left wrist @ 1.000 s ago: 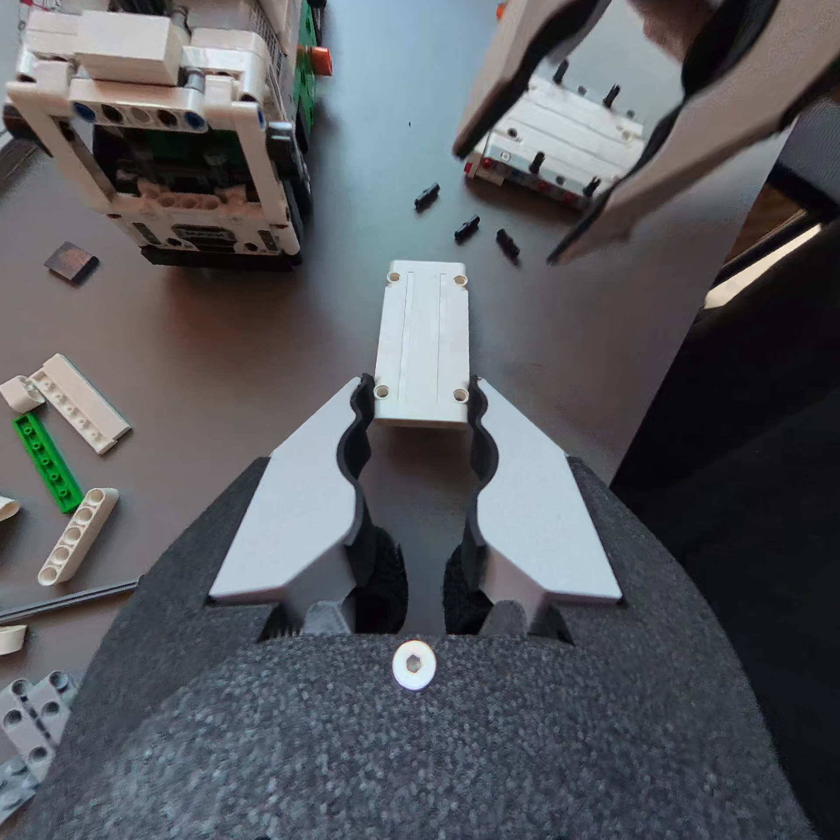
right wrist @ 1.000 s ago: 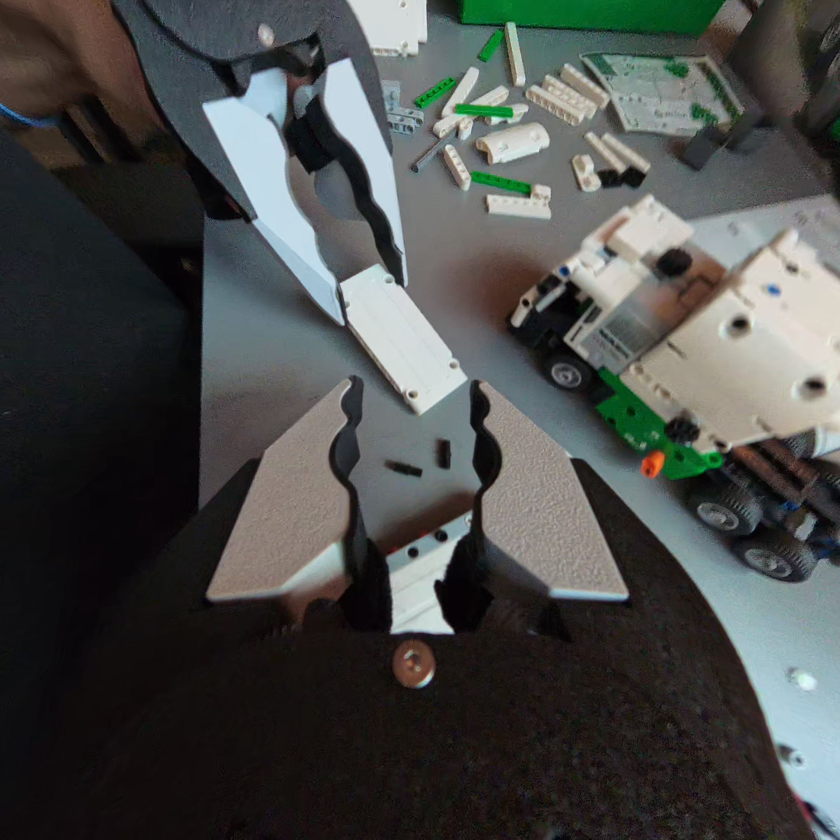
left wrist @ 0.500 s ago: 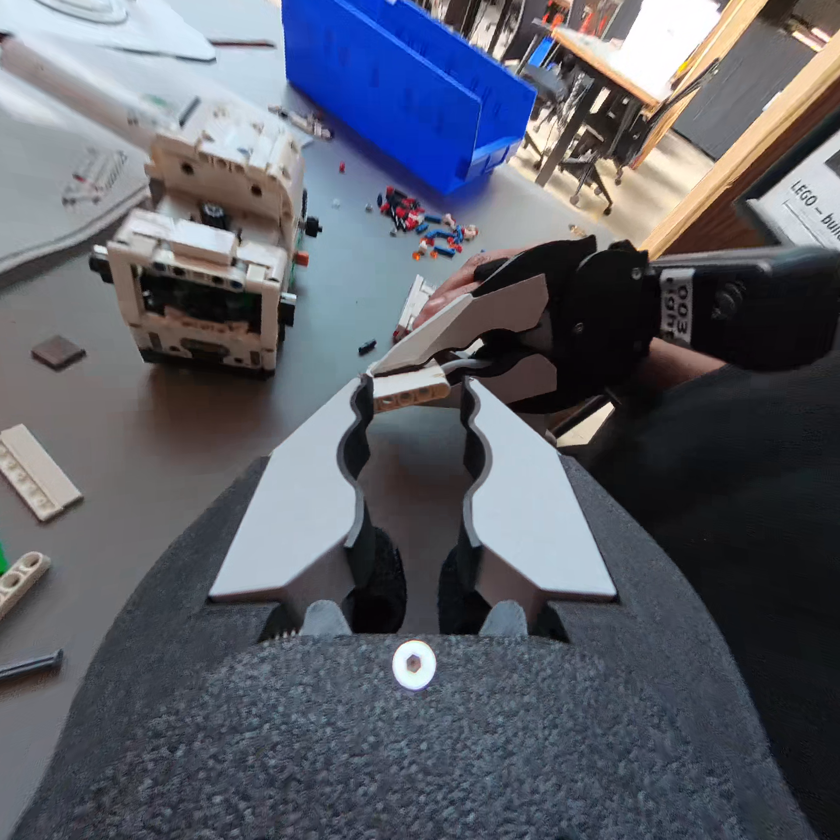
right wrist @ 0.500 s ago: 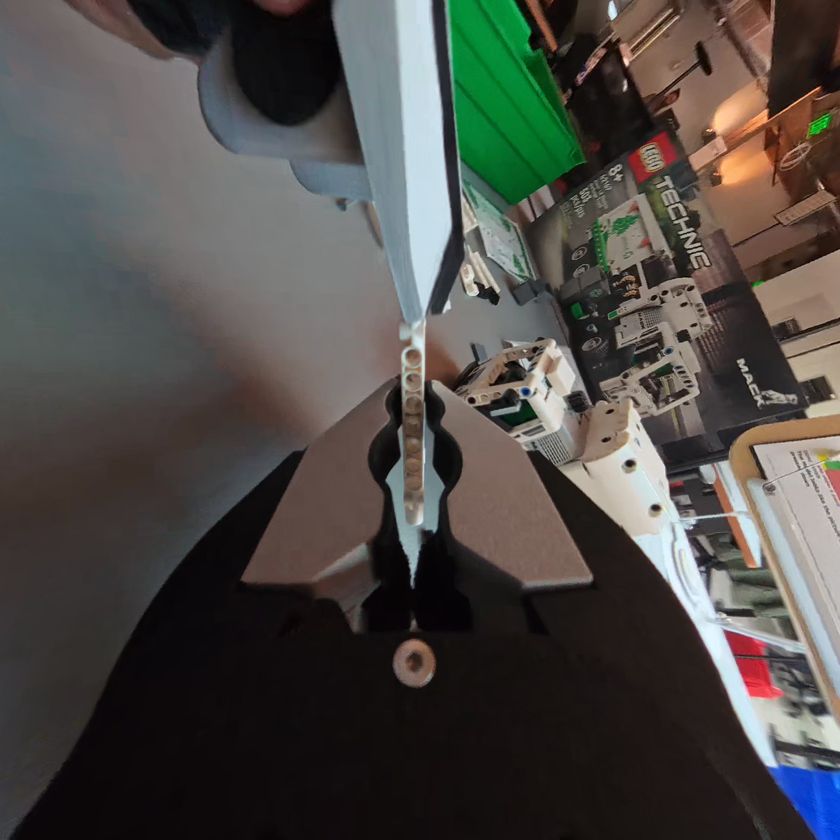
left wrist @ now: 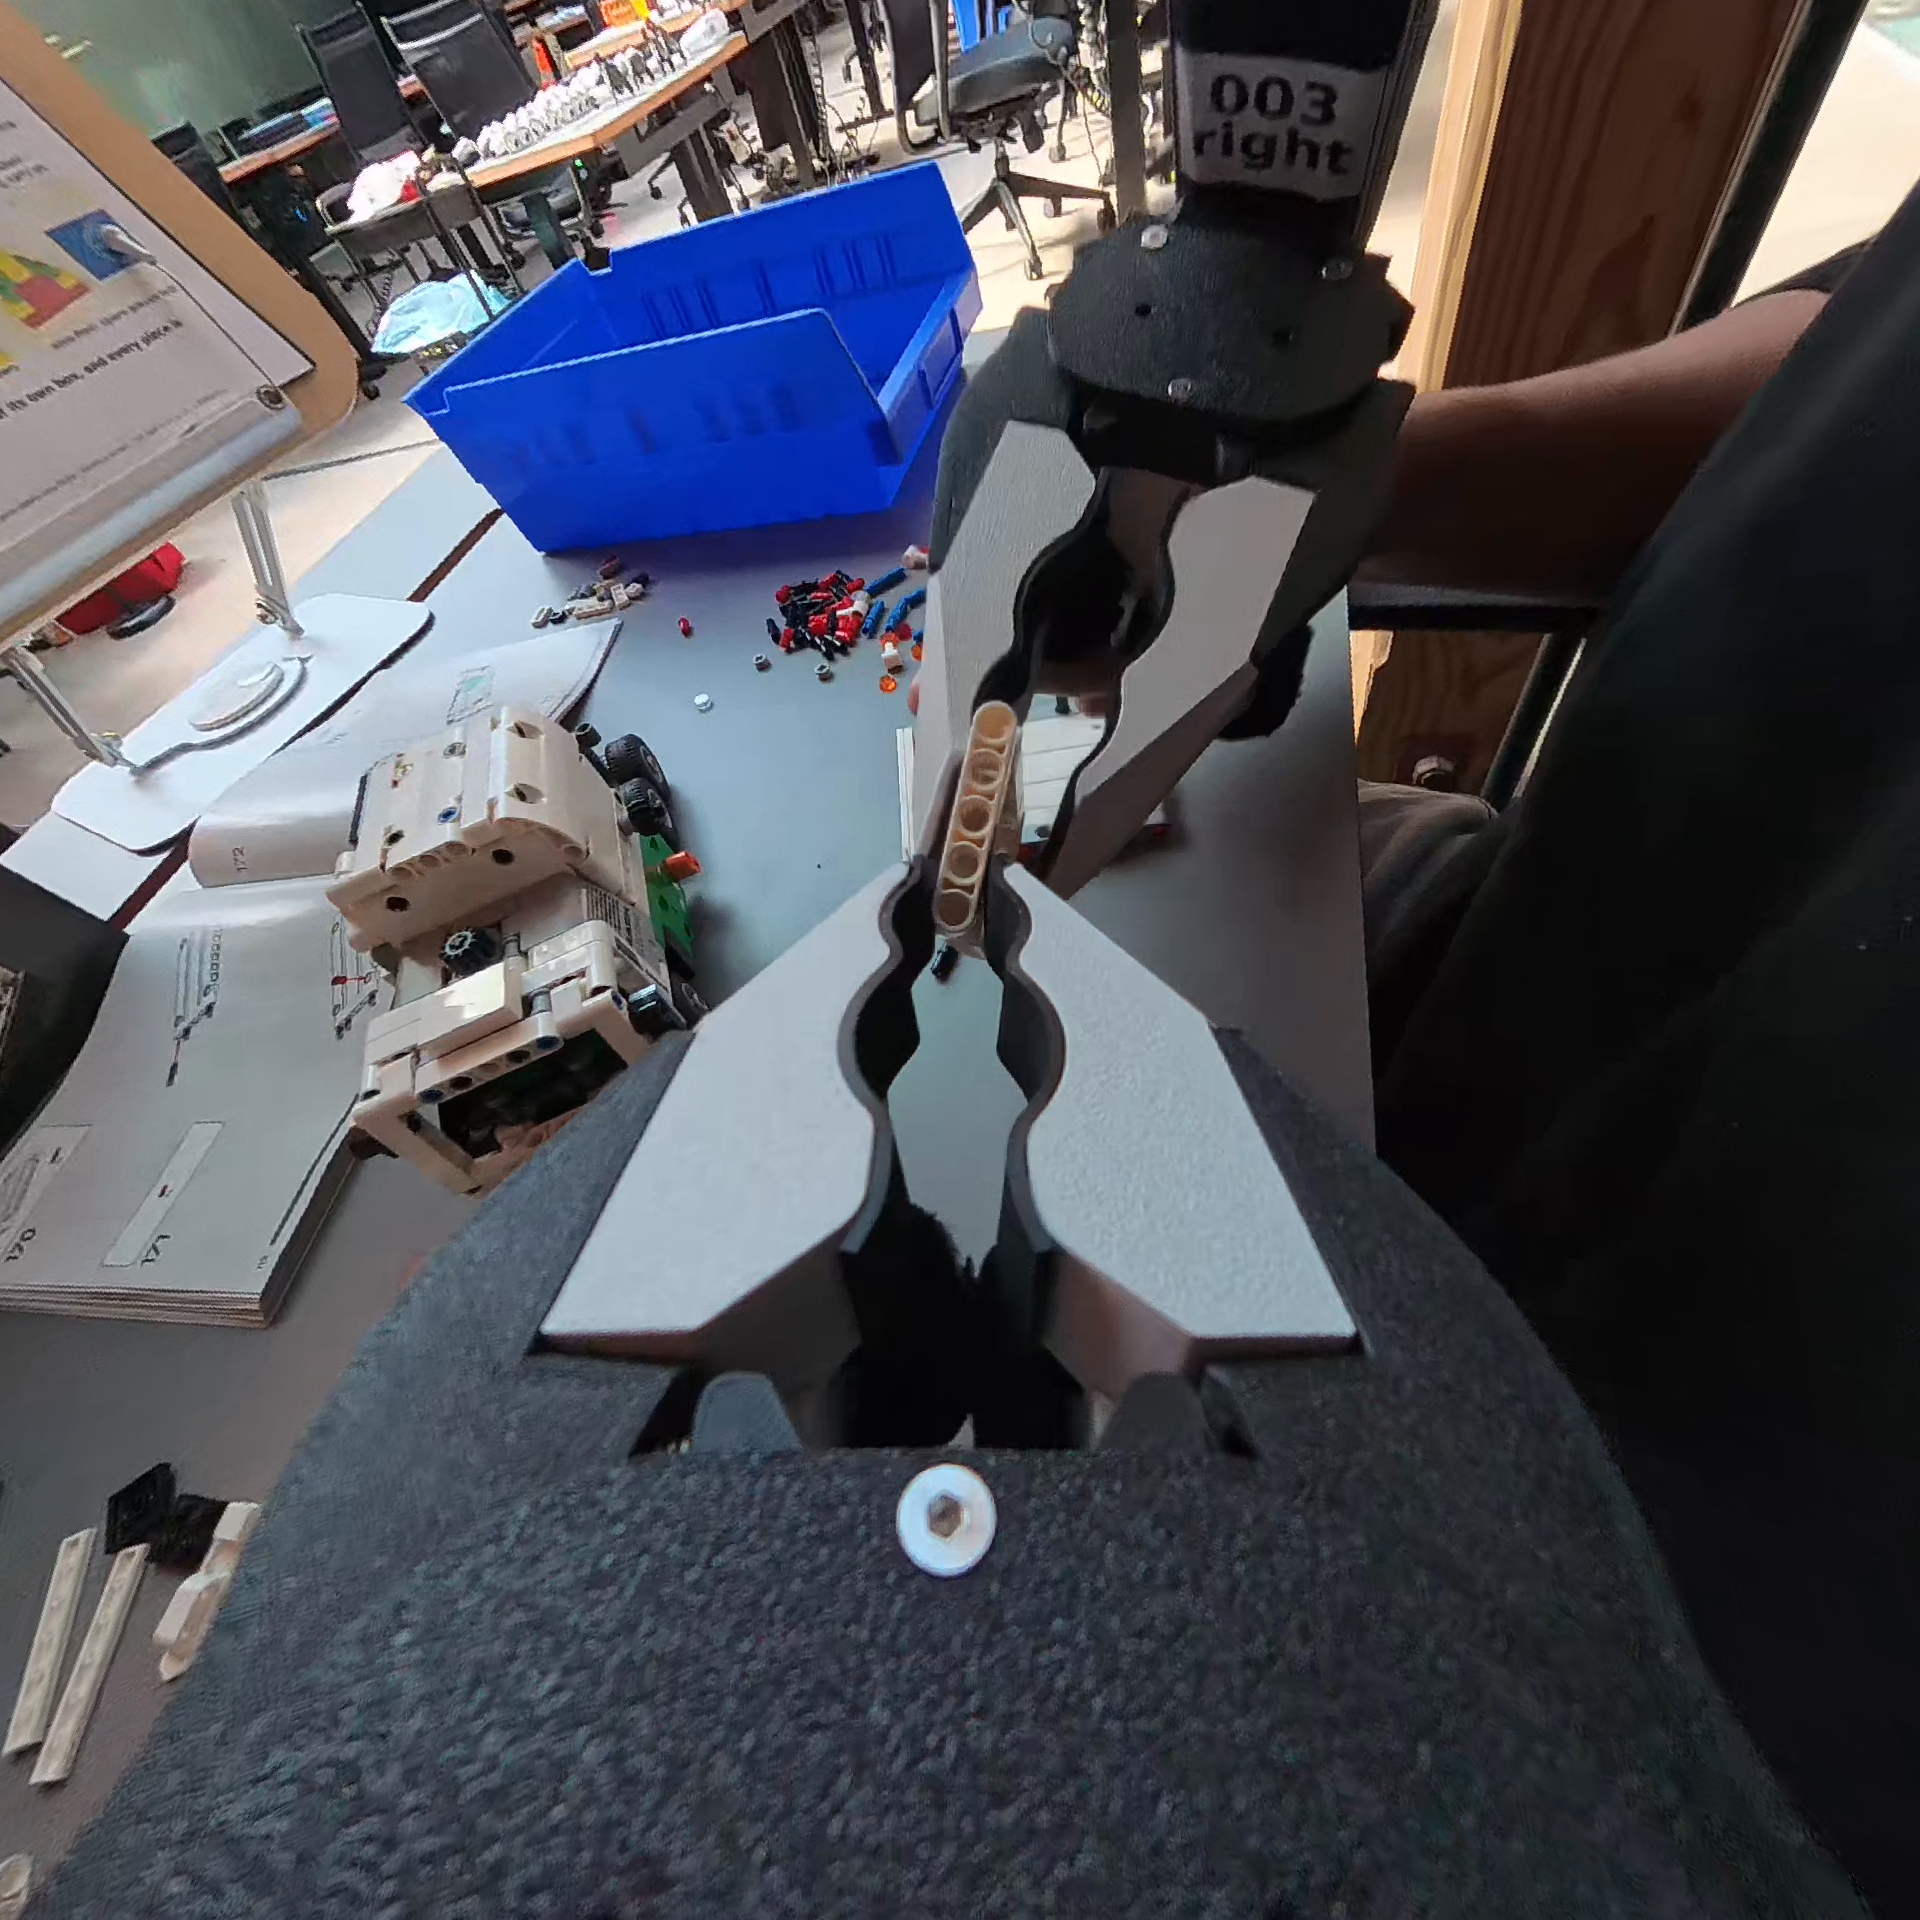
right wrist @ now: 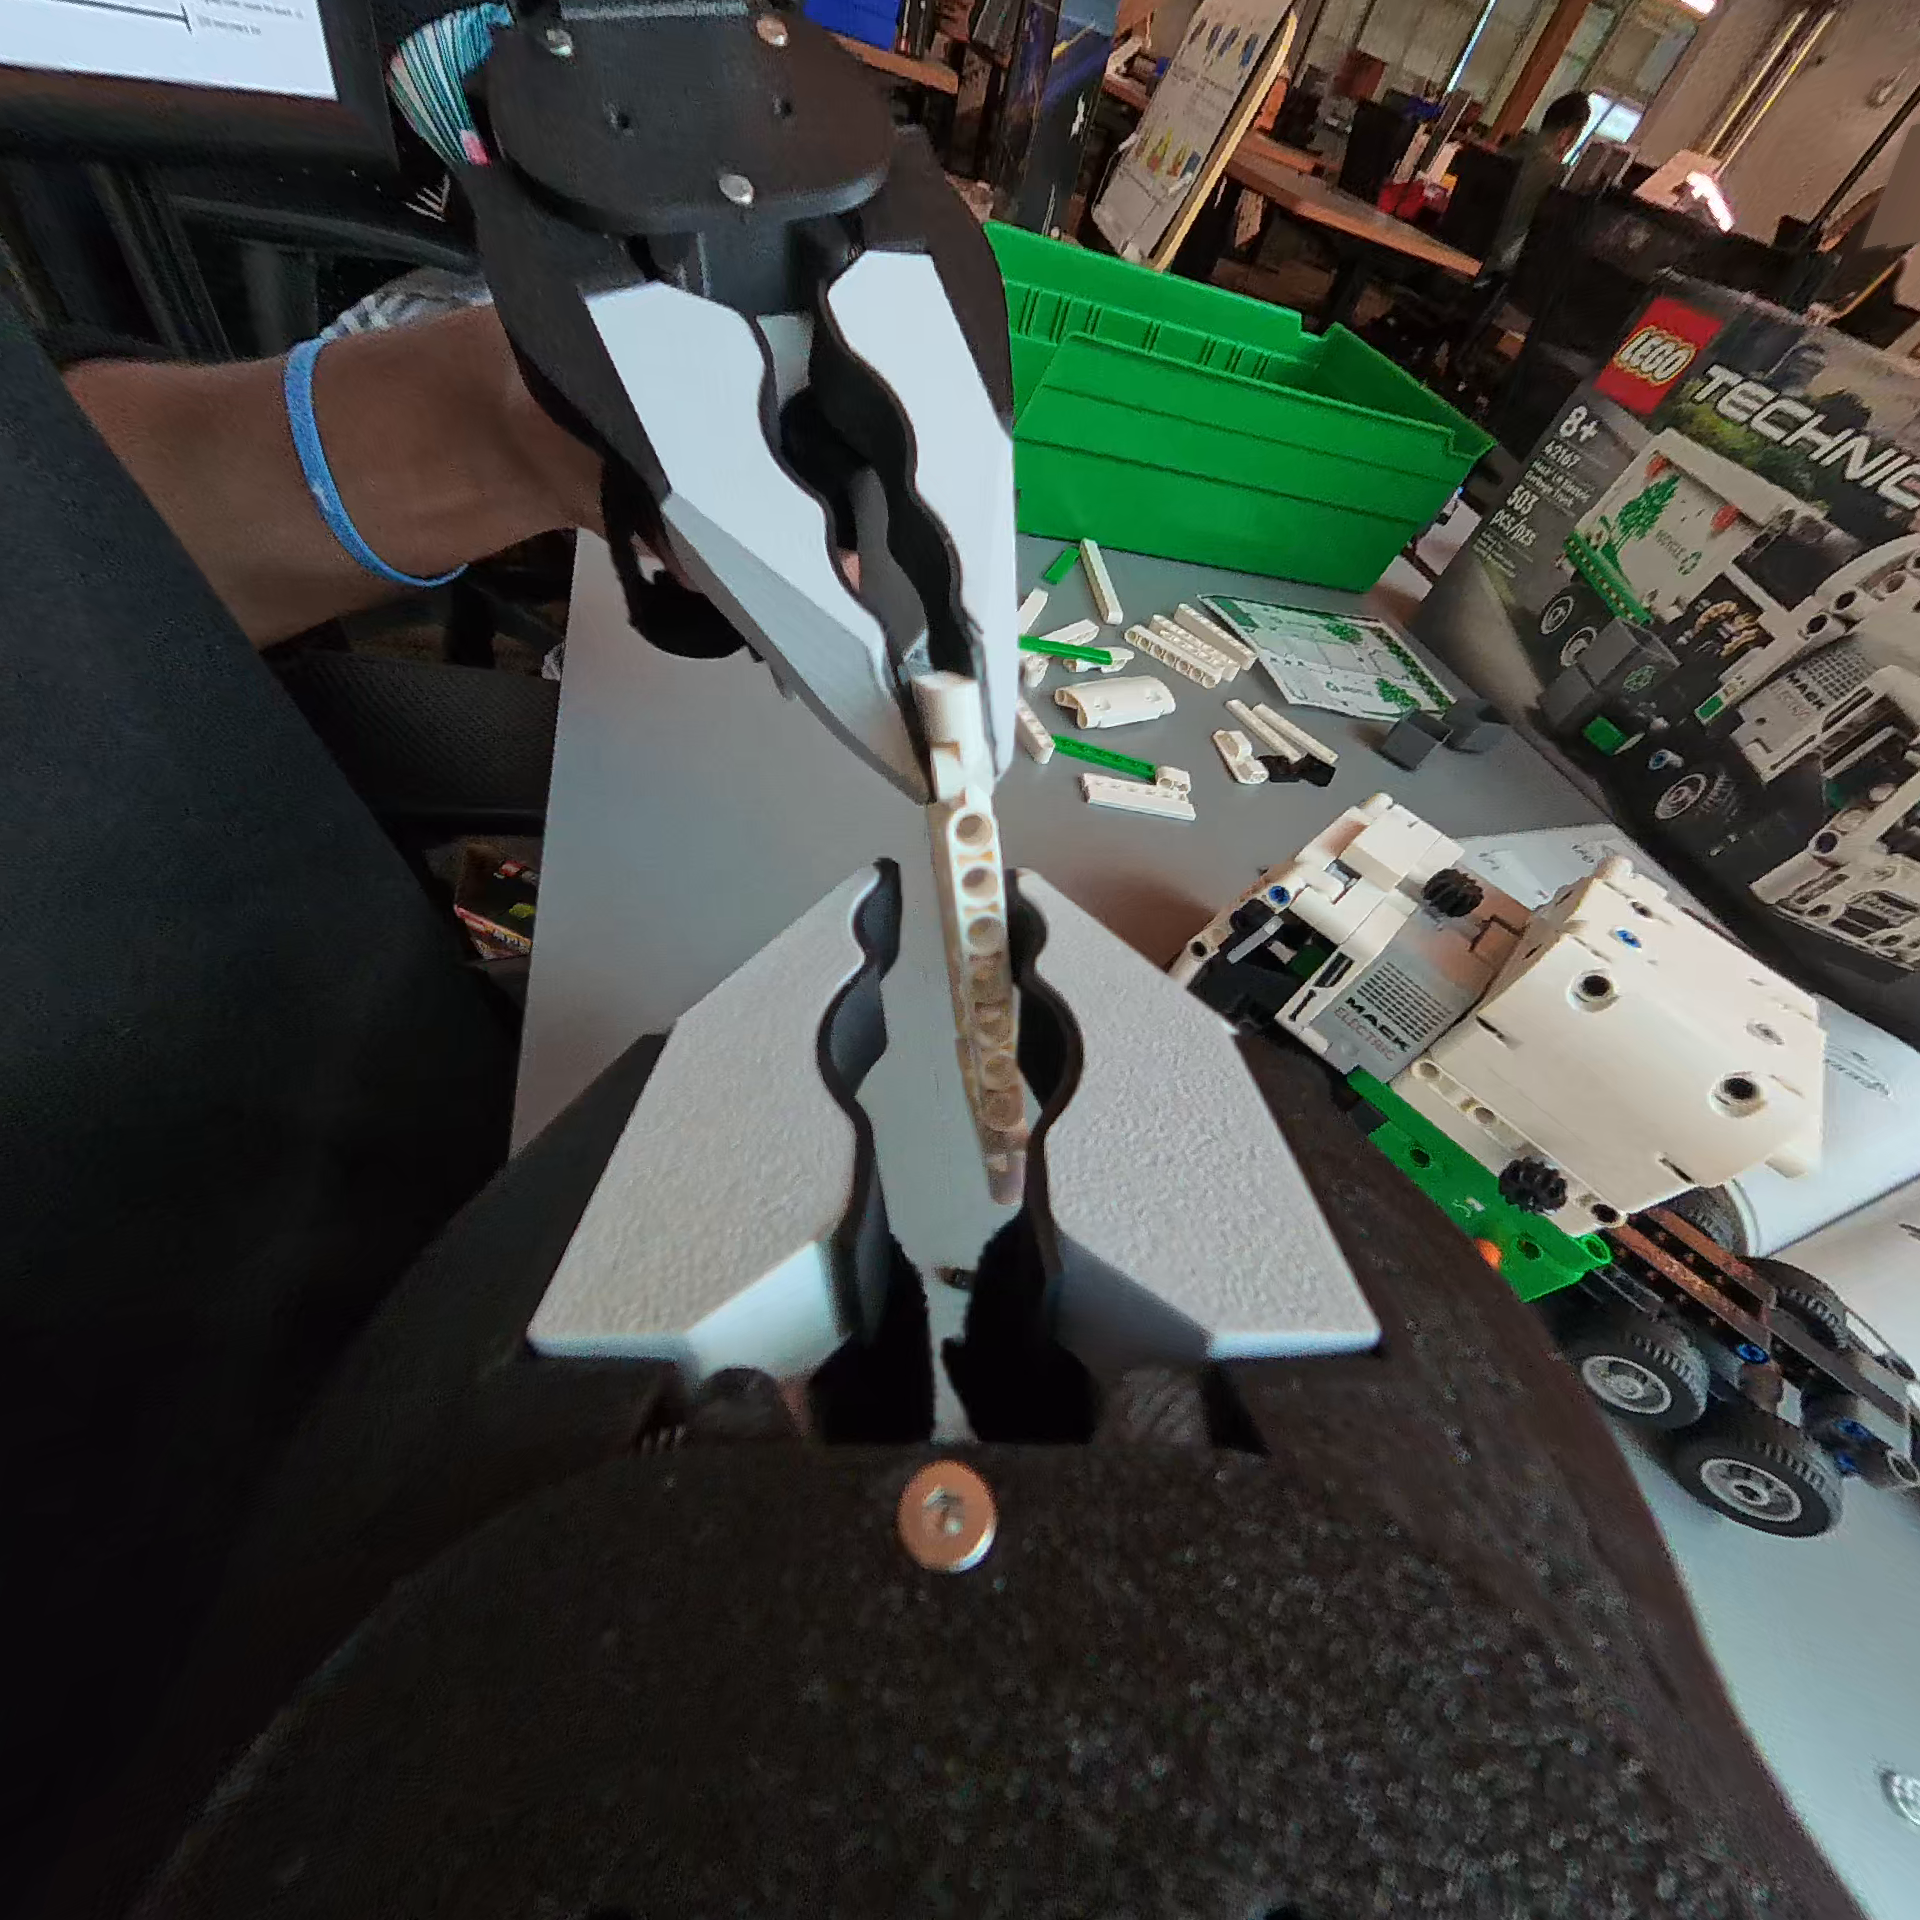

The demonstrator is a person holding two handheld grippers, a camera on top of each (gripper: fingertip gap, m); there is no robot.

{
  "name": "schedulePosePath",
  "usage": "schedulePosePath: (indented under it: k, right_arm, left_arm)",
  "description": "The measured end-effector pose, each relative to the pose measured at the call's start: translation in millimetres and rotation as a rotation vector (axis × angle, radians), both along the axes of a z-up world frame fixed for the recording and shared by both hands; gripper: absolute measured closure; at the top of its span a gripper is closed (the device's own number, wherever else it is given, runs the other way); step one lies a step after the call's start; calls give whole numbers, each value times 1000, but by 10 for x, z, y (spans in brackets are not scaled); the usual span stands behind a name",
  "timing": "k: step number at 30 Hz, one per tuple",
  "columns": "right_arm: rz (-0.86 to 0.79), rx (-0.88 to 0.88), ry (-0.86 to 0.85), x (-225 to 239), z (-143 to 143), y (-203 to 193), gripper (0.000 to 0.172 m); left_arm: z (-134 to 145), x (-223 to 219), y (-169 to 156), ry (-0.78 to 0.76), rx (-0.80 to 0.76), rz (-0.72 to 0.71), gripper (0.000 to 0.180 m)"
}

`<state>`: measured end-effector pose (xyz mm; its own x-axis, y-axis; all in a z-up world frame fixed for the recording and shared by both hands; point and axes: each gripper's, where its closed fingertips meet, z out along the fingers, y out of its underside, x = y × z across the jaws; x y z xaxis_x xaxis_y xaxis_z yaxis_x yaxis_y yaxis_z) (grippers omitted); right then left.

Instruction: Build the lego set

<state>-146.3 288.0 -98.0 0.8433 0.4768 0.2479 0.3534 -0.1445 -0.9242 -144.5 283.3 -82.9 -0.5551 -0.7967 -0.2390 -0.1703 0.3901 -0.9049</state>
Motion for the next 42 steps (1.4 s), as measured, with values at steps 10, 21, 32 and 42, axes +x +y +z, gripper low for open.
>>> schedulePosePath:
  k: [10,21,32,42]
  right_arm:
    - [45,64,-15,2,233,-103,164]
    - [168,195,334,-74,728,-248,166]
    - [181,193,366,-139,670,-234,165]
    - [148,229,334,-39,710,-285,165]
  left_arm:
    - [-58,73,-124,55,94,-99,173]
    - [53,54,-352,28,-184,-236,174]
    - [51,69,-461,33,-272,-300,174]
    - [90,97,-435,57,-376,-264,170]
